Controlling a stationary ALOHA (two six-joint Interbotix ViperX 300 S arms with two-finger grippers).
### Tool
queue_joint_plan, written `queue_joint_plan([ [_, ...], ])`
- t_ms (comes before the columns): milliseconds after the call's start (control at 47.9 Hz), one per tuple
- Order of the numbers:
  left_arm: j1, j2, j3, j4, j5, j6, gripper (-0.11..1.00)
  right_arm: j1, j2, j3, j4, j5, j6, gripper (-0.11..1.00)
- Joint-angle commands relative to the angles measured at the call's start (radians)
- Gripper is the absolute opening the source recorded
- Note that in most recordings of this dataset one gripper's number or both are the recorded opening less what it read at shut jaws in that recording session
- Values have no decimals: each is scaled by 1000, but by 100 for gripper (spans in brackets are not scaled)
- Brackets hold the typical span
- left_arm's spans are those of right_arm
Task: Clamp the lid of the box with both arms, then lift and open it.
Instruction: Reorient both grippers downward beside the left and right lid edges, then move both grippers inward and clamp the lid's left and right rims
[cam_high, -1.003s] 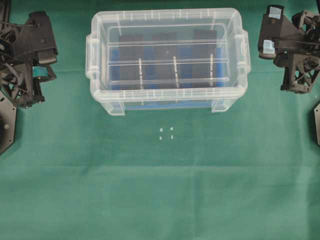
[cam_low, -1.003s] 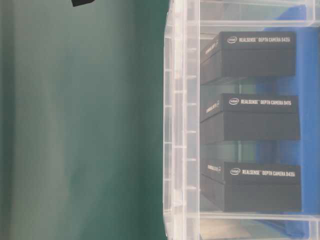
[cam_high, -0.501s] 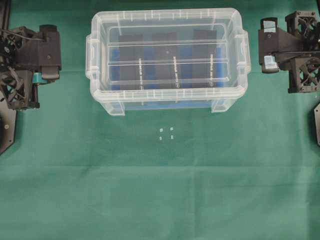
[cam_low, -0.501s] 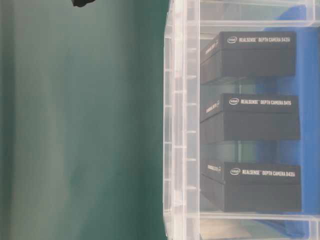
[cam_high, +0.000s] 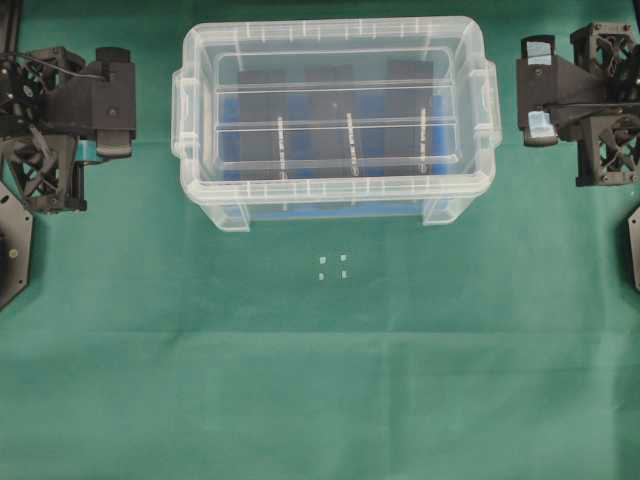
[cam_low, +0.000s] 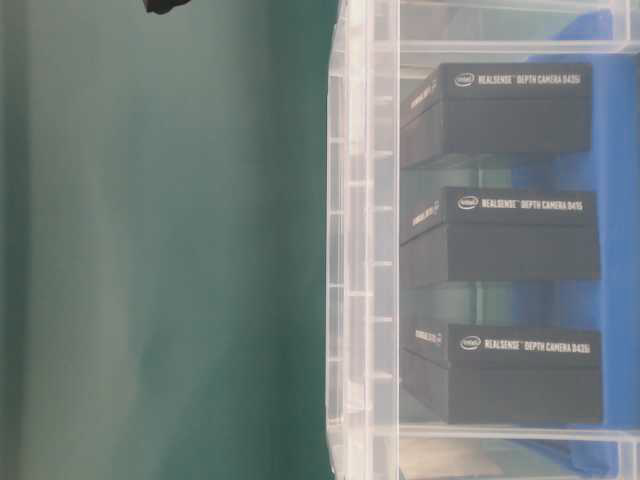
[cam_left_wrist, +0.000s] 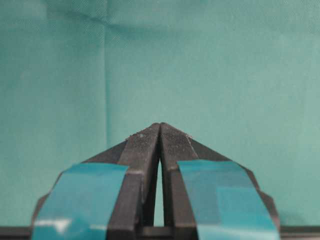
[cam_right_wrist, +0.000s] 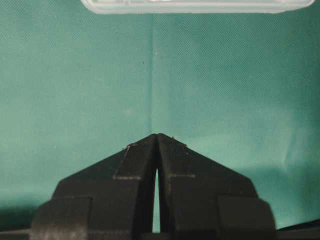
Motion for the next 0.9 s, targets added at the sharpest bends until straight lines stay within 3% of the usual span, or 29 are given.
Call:
queue_joint_plan([
  [0,5,-2,-25,2,-6,0,1,2,-3,-11,2,-5,3,0],
  [355,18,60,-60,2,-51,9,1,2,31,-29,2,-28,2,0],
  [877,32,241,-179,-2,-100,87,1,2,156,-100,3,-120,-5,0],
])
